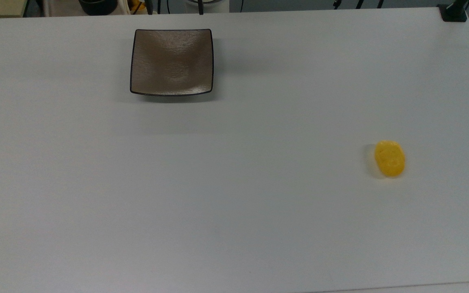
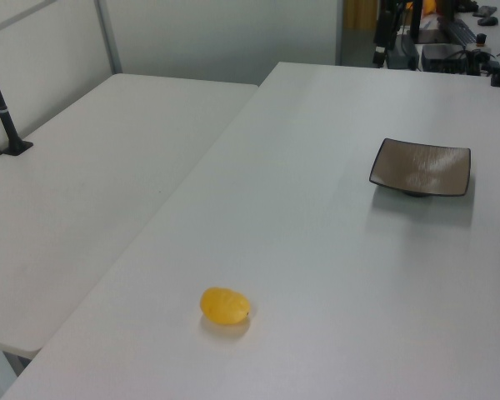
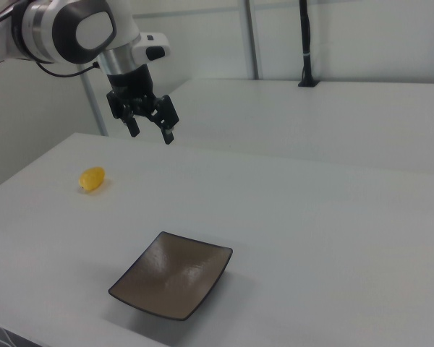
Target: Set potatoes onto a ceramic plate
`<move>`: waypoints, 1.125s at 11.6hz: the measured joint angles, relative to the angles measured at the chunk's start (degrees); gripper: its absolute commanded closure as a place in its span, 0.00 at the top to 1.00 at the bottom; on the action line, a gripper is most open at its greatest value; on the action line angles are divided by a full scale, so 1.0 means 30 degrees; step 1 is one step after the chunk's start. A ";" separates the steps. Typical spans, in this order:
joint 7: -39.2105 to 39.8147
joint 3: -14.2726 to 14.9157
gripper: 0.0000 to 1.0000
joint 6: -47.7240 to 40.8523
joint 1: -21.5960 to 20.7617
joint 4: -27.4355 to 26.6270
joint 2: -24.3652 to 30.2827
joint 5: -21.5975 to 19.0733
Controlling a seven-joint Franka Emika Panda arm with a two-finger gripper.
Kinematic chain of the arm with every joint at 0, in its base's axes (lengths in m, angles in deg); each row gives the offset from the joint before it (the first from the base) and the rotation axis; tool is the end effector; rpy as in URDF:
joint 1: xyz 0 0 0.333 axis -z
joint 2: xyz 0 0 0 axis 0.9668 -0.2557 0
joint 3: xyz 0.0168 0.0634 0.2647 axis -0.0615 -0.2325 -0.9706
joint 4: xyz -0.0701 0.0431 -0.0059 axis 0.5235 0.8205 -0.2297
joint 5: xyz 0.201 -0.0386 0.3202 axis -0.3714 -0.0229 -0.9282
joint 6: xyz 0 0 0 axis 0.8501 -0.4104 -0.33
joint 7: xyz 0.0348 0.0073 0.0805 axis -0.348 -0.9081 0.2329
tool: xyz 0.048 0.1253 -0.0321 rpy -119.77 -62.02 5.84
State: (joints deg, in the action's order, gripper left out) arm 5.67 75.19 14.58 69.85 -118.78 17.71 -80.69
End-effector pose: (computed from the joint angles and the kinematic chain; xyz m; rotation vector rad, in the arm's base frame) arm 0.5439 0.0298 0.5463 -3.1057 -0.0948 -0.2027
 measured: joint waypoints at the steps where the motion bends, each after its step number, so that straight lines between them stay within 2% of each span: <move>1: 0.0011 0.0000 1.00 0.0000 -0.0009 0.0000 -0.0014 0.0000; 13: 0.0010 0.0000 1.00 0.1301 -0.0021 -0.0001 -0.0415 -0.0001</move>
State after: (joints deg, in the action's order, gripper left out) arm 5.70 75.19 18.48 69.79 -118.79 16.47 -80.70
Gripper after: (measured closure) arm 0.000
